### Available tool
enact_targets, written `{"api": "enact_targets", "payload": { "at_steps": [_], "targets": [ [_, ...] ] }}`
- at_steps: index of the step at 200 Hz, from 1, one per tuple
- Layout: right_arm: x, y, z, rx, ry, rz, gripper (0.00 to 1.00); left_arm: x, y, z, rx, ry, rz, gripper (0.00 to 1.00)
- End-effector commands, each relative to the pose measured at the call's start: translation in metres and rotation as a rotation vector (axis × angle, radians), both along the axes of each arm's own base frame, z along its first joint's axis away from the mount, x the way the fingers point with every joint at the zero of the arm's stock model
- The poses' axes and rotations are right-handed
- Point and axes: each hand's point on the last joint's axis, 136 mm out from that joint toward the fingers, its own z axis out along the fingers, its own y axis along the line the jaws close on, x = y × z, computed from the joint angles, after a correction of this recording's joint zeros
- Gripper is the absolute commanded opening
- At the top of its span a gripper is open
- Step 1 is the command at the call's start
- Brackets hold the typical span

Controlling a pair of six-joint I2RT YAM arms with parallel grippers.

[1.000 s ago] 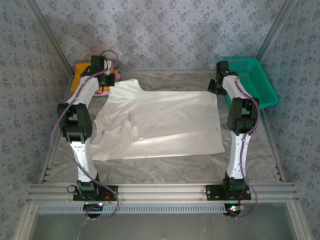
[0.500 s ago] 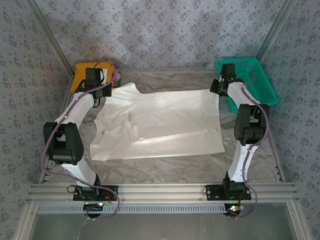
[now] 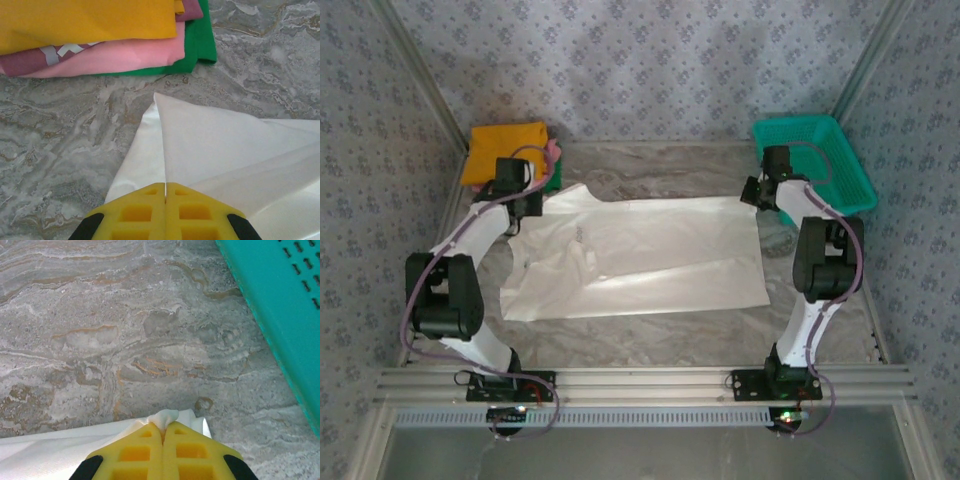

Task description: Fold and stack the t-shirts

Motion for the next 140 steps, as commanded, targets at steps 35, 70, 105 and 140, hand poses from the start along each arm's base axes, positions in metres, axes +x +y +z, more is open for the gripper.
{"api": "enact_targets", "payload": {
  "at_steps": [35, 70, 105, 140],
  "targets": [
    [-0.014, -0.014, 0.024, -0.042, -0.053, -0.052, 0.0, -0.026, 0.007, 0.009, -0.019, -0.007, 0.055, 0.0],
    [-0.023, -0.016, 0.016, -0.047, -0.031, -0.058, 0.0, -0.046, 0.006, -0.013, -0.024, 0.098, 0.07, 0.0],
    [-0.033, -0.018, 0.002, -0.052, 0.009, -0.073, 0.0, -0.06, 0.01, -0.023, -0.024, 0.112, 0.097, 0.0],
    [-0.038, -0.022, -0.004, -0.054, 0.024, -0.093, 0.0, -0.064, 0.009, -0.03, -0.032, 0.124, 0.109, 0.0]
  ]
}}
